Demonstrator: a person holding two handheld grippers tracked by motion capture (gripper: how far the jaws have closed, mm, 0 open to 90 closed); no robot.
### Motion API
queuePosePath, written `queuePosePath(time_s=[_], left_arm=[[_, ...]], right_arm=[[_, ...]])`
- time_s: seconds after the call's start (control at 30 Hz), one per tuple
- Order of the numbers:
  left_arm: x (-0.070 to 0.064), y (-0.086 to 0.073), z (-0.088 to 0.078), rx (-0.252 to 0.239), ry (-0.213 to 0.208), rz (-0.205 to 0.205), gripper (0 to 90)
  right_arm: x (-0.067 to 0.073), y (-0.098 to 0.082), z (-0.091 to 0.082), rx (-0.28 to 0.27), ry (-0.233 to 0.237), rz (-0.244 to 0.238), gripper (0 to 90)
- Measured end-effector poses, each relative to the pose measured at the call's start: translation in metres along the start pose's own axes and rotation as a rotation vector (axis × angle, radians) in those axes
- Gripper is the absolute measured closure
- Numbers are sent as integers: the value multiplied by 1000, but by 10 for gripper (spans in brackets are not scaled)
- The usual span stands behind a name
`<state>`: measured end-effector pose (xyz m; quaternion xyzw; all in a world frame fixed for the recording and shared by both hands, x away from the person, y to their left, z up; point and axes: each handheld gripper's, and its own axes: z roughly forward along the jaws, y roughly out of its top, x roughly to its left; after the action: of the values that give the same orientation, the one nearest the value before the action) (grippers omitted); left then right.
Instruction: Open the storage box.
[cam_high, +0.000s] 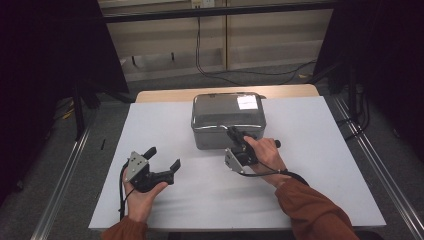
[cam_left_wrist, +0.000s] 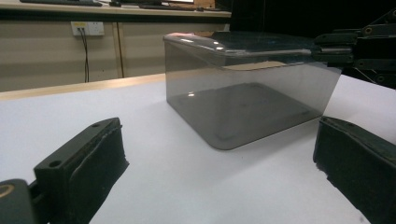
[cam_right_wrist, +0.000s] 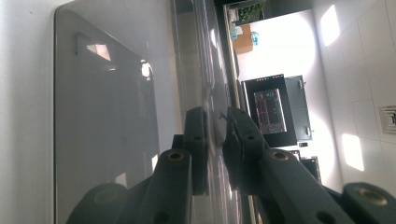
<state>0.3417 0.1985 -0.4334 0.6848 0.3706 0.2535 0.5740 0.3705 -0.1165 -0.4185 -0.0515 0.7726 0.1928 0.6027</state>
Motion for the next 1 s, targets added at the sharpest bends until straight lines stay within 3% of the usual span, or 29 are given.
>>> queuePosePath(time_s=[0.23, 0.6, 1.0], left_arm=[[-1, 3, 9, 2, -19, 44, 18], [1, 13, 24, -14, -44, 30, 17], [3, 26, 46, -21, -52, 66, 20]], right_arm=[[-2, 0, -1, -1, 0, 15, 791], [-10, 1, 0, -9, -4, 30, 794], [-18, 1, -1, -17, -9, 43, 799]])
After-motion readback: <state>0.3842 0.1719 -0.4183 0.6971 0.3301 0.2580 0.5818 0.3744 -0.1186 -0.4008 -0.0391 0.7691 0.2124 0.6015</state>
